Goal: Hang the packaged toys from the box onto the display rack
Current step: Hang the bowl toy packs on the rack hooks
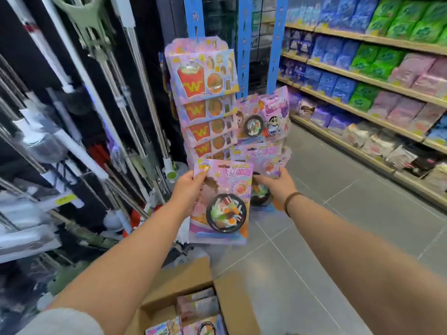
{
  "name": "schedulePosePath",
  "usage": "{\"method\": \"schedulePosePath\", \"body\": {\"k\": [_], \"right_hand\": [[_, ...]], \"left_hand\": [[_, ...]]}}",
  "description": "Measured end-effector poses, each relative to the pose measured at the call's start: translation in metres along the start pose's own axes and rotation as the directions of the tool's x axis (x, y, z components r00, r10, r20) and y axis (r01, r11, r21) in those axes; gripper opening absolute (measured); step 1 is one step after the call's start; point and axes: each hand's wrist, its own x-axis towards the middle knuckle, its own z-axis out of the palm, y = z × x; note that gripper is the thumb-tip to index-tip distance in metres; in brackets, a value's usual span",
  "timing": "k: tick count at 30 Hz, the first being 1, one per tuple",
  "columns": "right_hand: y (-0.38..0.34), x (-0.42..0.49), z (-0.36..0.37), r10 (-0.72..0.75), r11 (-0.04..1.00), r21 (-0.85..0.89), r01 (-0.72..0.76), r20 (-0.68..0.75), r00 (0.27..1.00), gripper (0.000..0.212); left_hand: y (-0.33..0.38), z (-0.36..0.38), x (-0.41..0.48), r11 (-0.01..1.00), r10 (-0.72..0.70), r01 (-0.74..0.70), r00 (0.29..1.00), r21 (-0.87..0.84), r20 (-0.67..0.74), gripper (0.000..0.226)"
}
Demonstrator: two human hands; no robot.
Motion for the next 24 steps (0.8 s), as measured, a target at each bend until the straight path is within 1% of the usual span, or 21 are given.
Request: {"method": "schedulePosePath", "body": {"k": [1,2,3,4,5,7,9,10,11,12,14,16,19,20,21,22,24], "right_hand": [[-0.004,0.017,-0.017,0.000,1.000,-0.002,0.000,0.027,1.000,0.052],[-0.009,0.035,-0.031,0.000,1.000,-0.008,0.001,0.058,0.998,0.067],[-0.013,0.053,-0.042,-0.002,1.000,-0.024,0.004,0.087,0.996,0.088],[-0.020,0.069,-0.053,-0.016,0.999,-0.039,0.021,0.120,0.993,0.103],[-0.027,0.087,-0.067,-0.022,0.998,-0.055,0.031,0.155,0.988,0.103],[-0.057,0.091,-0.082,-0.035,0.994,-0.098,0.056,0.200,0.979,0.088],[-0.085,0.096,-0.092,-0.040,0.986,-0.150,0.073,0.214,0.976,0.095],[-0.090,0.103,-0.096,-0.047,0.985,-0.154,0.080,0.208,0.977,0.099],[-0.095,0.113,-0.101,-0.058,0.985,-0.148,0.093,0.222,0.973,0.098],[-0.101,0.122,-0.105,-0.068,0.985,-0.138,0.102,0.233,0.970,0.095],[-0.108,0.139,-0.111,-0.084,0.985,-0.123,0.123,0.278,0.957,0.084],[-0.111,0.153,-0.111,-0.128,0.976,-0.135,0.172,0.286,0.950,0.086],[-0.115,0.190,-0.106,-0.142,0.975,-0.125,0.183,0.279,0.950,0.105],[-0.120,0.196,-0.104,-0.152,0.973,-0.124,0.192,0.278,0.948,0.108],[-0.126,0.202,-0.100,-0.153,0.971,-0.138,0.197,0.277,0.949,0.106],[-0.133,0.207,-0.096,-0.145,0.972,-0.140,0.190,0.277,0.950,0.098],[-0.140,0.221,-0.089,-0.134,0.978,-0.116,0.175,0.295,0.946,0.057]], "left_hand": [[0.006,0.017,0.001,1.000,0.000,0.000,1.000,0.008,-0.031,0.020],[0.013,0.032,0.003,1.000,-0.003,0.004,0.998,0.010,-0.065,0.021],[0.020,0.043,0.006,1.000,-0.008,0.009,0.995,0.005,-0.098,0.023],[0.026,0.055,0.008,1.000,-0.011,0.012,0.990,0.002,-0.137,0.026],[0.033,0.068,0.011,1.000,-0.013,0.014,0.984,0.003,-0.175,0.029],[0.046,0.090,0.018,1.000,-0.009,0.007,0.974,-0.010,-0.225,0.031],[0.061,0.110,0.024,0.999,0.006,-0.017,0.965,-0.043,-0.264,0.030],[0.067,0.116,0.026,0.999,0.003,-0.017,0.962,-0.048,-0.272,0.035],[0.073,0.124,0.030,0.999,0.000,-0.015,0.959,-0.051,-0.285,0.046],[0.079,0.133,0.036,0.998,0.003,-0.019,0.955,-0.053,-0.297,0.055],[0.088,0.143,0.049,0.998,0.028,-0.046,0.950,-0.052,-0.310,0.063],[0.096,0.149,0.060,0.998,0.037,-0.053,0.949,-0.044,-0.313,0.067],[0.106,0.155,0.087,0.996,0.079,-0.085,0.942,-0.004,-0.327,0.058],[0.109,0.156,0.095,0.996,0.087,-0.093,0.941,-0.003,-0.328,0.057],[0.111,0.157,0.107,0.995,0.086,-0.095,0.943,-0.011,-0.320,0.057],[0.112,0.156,0.118,0.996,0.084,-0.093,0.946,-0.014,-0.314,0.059],[0.116,0.156,0.135,0.996,0.080,-0.085,0.953,-0.005,-0.291,0.064]]}}
